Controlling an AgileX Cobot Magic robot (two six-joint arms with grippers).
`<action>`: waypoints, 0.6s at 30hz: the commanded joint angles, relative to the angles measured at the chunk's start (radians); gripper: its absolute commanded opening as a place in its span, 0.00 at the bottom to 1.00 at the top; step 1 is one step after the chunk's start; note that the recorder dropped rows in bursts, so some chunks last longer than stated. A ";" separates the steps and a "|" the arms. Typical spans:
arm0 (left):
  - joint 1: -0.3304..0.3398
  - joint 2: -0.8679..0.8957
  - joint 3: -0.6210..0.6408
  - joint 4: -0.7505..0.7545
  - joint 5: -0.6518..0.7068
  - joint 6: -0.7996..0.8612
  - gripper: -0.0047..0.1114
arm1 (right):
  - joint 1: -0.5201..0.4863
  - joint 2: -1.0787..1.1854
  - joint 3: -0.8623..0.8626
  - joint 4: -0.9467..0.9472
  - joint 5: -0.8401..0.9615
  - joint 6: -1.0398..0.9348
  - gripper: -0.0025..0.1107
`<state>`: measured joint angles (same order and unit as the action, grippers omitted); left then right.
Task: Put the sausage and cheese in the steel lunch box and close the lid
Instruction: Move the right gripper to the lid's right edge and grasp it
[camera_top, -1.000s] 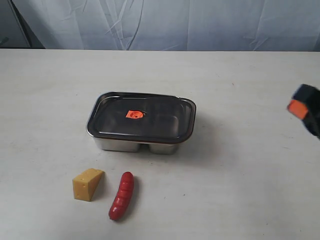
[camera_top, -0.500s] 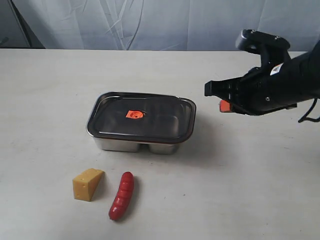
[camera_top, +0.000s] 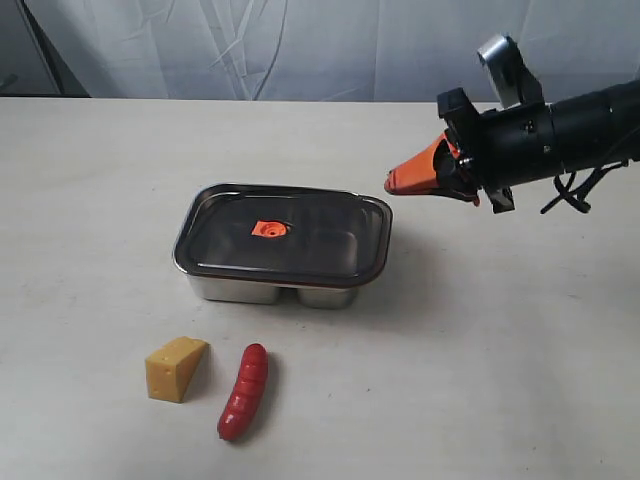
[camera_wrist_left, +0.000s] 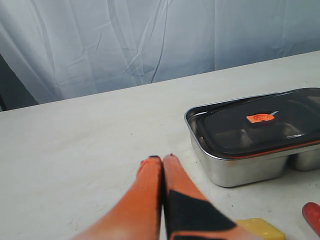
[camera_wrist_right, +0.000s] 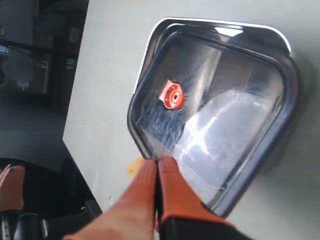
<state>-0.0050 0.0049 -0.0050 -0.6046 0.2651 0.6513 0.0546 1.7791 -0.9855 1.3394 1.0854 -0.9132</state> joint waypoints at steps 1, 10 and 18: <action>-0.007 -0.005 0.005 0.001 -0.004 -0.001 0.04 | -0.024 0.001 0.084 -0.002 -0.161 0.007 0.01; -0.007 -0.005 0.005 0.001 -0.004 -0.001 0.04 | -0.043 0.075 0.148 0.042 -0.132 0.008 0.02; -0.007 -0.005 0.005 0.001 -0.004 -0.001 0.04 | -0.043 0.153 0.148 0.065 -0.049 0.014 0.45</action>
<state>-0.0050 0.0049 -0.0050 -0.6046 0.2651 0.6513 0.0164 1.9216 -0.8401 1.3930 0.9952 -0.8953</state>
